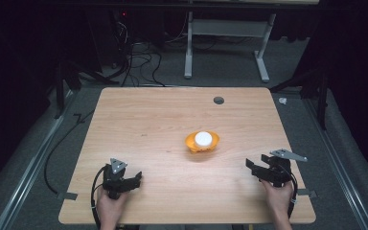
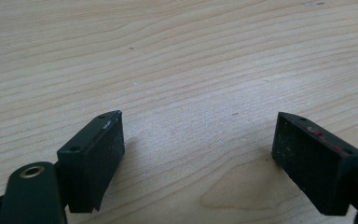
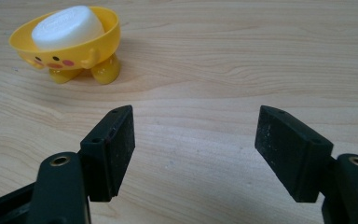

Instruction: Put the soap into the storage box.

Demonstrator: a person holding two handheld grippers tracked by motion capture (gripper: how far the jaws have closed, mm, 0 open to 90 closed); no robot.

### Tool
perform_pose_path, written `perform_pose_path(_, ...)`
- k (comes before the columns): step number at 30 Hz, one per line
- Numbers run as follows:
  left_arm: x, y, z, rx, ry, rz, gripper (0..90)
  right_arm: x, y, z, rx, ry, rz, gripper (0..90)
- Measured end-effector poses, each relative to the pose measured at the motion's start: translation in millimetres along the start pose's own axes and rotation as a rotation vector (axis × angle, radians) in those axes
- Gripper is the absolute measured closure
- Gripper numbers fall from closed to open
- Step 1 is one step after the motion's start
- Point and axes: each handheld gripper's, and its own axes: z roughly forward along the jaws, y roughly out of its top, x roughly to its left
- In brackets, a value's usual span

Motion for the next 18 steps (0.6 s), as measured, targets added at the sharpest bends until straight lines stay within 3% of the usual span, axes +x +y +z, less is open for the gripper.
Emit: perform_pose_path(18,0.0,0.0,0.0,0.0,0.0,0.0,17.3,5.7,-17.7,12.3,0.043,0.003,-0.011,29.6)
